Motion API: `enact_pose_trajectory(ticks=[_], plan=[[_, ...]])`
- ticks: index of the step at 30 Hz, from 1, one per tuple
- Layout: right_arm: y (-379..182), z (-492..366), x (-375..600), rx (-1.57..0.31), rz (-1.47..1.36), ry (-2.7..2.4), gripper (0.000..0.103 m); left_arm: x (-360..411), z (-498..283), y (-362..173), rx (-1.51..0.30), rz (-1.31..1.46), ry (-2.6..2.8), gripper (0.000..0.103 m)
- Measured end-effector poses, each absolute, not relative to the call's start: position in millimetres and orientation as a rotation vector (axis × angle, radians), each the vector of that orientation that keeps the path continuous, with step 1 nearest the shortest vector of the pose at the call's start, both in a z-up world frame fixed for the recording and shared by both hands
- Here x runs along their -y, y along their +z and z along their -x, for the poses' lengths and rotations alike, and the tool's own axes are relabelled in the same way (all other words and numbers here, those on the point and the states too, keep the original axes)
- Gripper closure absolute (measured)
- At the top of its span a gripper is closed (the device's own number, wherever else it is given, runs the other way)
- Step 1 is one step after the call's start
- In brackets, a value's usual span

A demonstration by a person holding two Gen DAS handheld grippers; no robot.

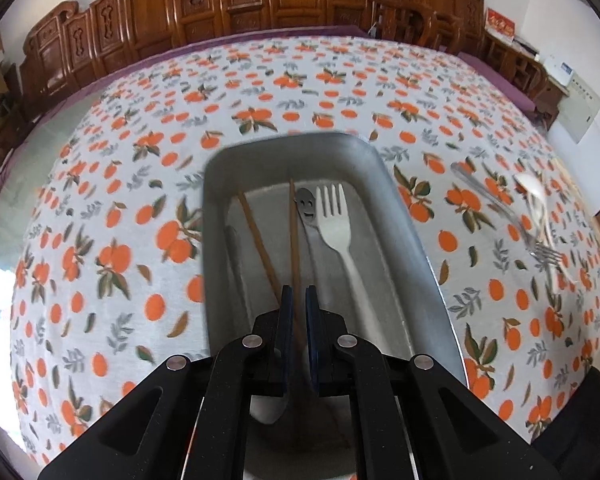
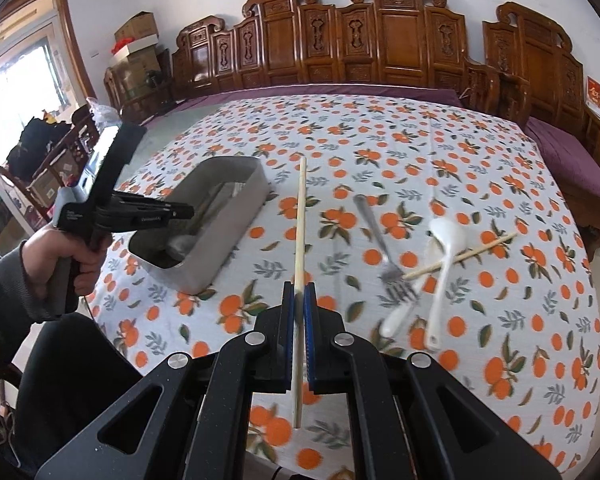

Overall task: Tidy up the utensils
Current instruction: 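Carry the steel spoon into the tray and open the left tool while the right tool holds its chopstick, then lower the chopstick into the tray and open the right tool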

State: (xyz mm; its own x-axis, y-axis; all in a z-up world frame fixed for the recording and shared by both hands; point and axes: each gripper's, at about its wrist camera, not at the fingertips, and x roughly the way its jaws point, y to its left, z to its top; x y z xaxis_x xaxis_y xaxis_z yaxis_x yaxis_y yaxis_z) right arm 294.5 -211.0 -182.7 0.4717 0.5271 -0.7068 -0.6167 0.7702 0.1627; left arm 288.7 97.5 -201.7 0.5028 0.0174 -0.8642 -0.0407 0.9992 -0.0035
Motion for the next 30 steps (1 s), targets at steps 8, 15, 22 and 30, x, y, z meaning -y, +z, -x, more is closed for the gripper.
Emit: enact_pose_trajectory(ticks=[8, 15, 22, 30], plan=[[-183, -293, 161, -0.830, 0.117, 0.732, 0.097, -128, -257, -157, -0.956, 0.046, 0.009, 0.097], [-186, -301, 121, -0.845, 0.120, 0.748, 0.097, -153, -232, -138, -0.910, 0.057, 0.008, 0.095], [-191, -311, 81, -0.865, 0.130, 0.765, 0.097, -176, -212, -140, -0.881, 0.110, 0.020, 0.083], [-201, -325, 40, -0.897, 0.136, 0.780, 0.097, -196, -196, -142, -0.838, 0.153, 0.044, 0.040]])
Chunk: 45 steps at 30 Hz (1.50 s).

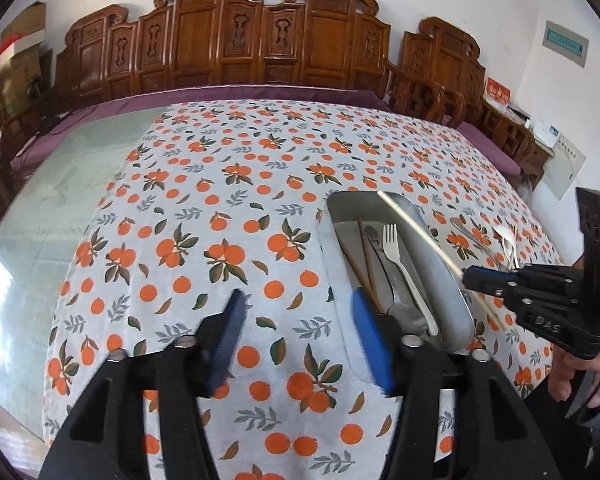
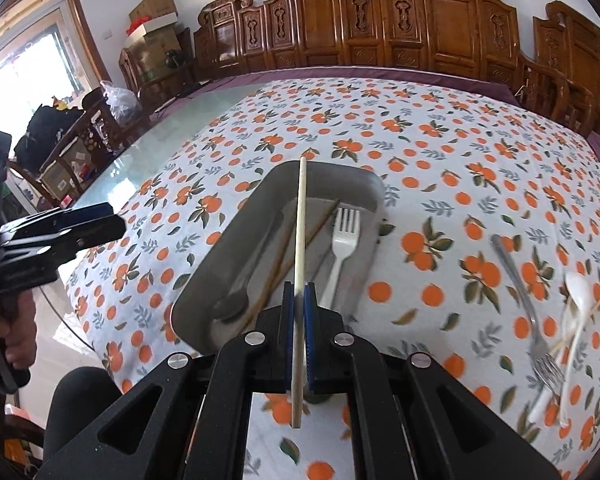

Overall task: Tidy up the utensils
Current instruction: 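Lower the chopstick into the tray and open the right tool, then close the right tool on the white plastic ladle handle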

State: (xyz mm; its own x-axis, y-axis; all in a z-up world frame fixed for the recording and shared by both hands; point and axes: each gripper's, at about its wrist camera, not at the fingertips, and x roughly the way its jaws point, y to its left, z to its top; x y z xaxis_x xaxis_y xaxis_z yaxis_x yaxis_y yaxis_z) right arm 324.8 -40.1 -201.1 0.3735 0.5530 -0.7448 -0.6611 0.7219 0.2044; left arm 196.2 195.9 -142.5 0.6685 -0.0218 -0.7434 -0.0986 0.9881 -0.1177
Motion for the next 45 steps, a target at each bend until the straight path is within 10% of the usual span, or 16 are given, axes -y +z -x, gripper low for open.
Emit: enact_pose_trajectory(ticks=[22, 45], plan=[[-235, -347, 7, -0.969, 0.108, 0.806, 0.095, -190, -185, -130, -0.757, 0.127, 0.038, 0.028], [-195, -354, 193, -0.824, 0.137, 0.638, 0.090, -72, -195, -112, -0.714, 0.021, -0.082, 0.028]])
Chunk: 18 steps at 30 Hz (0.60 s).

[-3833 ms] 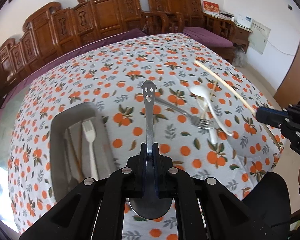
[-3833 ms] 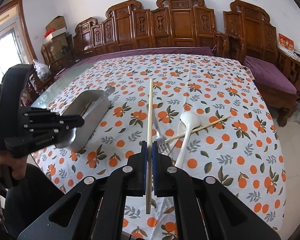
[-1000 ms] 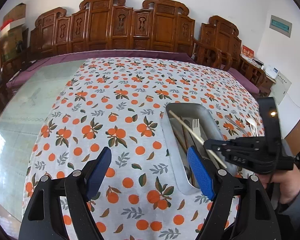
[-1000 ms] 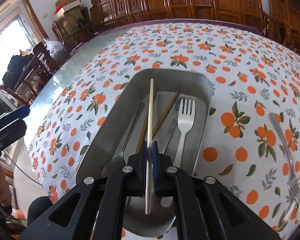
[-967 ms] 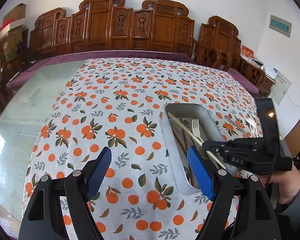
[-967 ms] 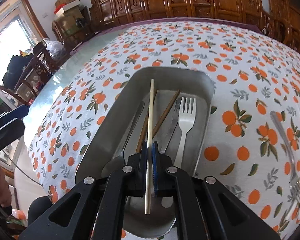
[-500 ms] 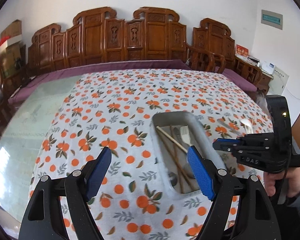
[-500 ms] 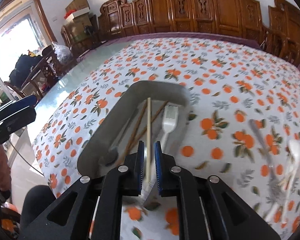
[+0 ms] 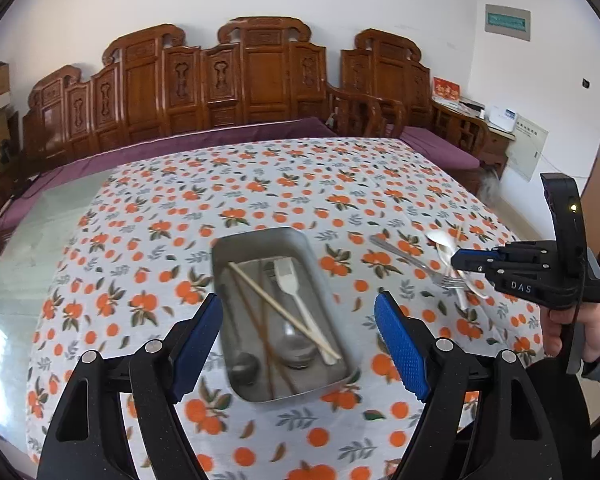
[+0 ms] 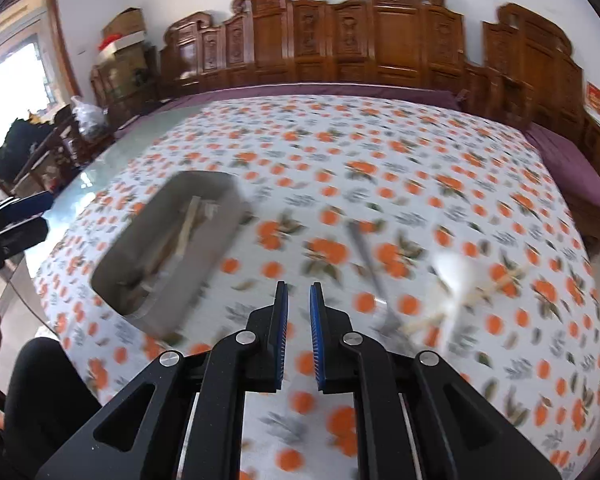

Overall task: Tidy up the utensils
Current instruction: 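Close the right tool on the white plastic ladle handle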

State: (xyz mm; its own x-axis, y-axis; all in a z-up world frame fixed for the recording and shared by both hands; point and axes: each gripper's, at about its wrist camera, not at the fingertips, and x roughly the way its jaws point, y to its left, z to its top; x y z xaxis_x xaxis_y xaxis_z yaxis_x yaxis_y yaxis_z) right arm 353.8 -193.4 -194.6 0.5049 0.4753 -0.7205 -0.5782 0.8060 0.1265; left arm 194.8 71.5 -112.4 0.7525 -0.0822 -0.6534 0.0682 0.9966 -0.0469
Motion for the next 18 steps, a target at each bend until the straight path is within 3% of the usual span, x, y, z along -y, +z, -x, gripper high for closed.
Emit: enact_pose_trajectory(ticks=[6, 9, 18], plan=[[-210, -370, 245, -0.851, 0.104, 0.548, 0.090, -46, -202, -119, -0.730, 0.011, -0.113, 0.028], [-219, -376, 260, -0.865, 0.096, 0.518, 0.083, -34, -205, -124, -0.742, 0.003, -0.126, 0.028], [-249, -397, 280, -0.915, 0.088, 0.470, 0.082, -8, -217, -138, -0.780, -0.007, -0.150, 0.028]])
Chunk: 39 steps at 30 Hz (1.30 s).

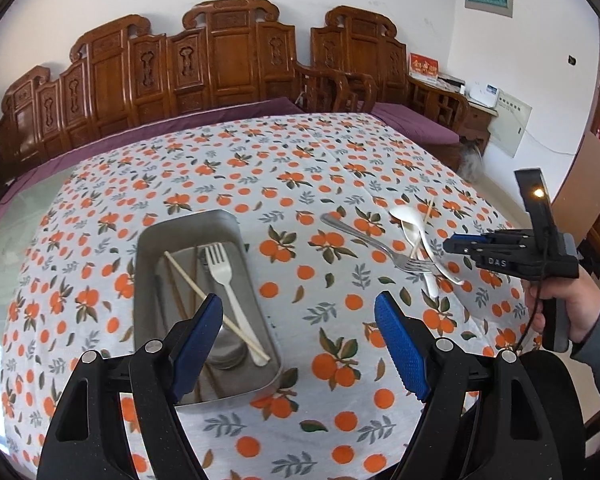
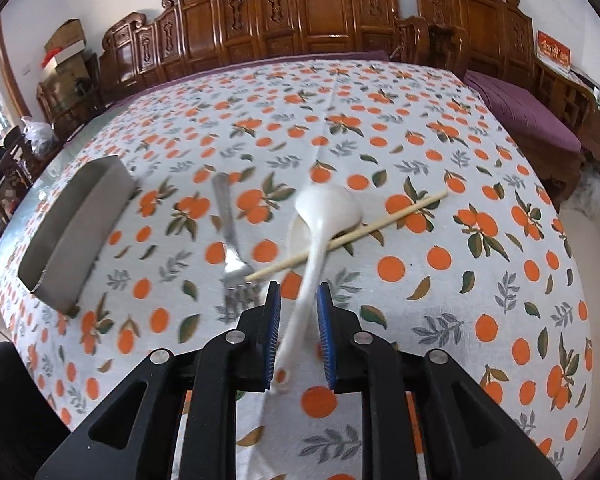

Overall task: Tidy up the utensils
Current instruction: 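Close the right tool on the white plastic ladle handle, then grasp the steel fork with the left tool while the right tool holds the ladle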

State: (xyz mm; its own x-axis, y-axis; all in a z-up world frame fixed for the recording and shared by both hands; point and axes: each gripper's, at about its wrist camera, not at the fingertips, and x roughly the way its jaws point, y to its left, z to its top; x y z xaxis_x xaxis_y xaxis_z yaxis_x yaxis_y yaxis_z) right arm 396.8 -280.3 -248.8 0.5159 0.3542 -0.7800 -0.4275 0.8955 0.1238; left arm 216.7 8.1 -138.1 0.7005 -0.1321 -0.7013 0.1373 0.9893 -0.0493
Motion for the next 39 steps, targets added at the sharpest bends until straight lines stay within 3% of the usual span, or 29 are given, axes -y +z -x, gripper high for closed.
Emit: enact_pose_trajectory(ticks=[26, 29, 39], plan=[[-274, -438, 266, -0.973, 0.106, 0.471, 0.083, 42, -235, -154, -0.835, -0.043, -0.183, 0.028], [-274, -439, 267, -0.973, 0.103, 0.474, 0.092, 47, -238, -153, -0.836, -0.048, -0.185, 0.028], [-252, -415, 296, -0.921, 0.047, 0.512, 0.093, 79, -279, -167, -0.860, -0.051, -0.200, 0.028]])
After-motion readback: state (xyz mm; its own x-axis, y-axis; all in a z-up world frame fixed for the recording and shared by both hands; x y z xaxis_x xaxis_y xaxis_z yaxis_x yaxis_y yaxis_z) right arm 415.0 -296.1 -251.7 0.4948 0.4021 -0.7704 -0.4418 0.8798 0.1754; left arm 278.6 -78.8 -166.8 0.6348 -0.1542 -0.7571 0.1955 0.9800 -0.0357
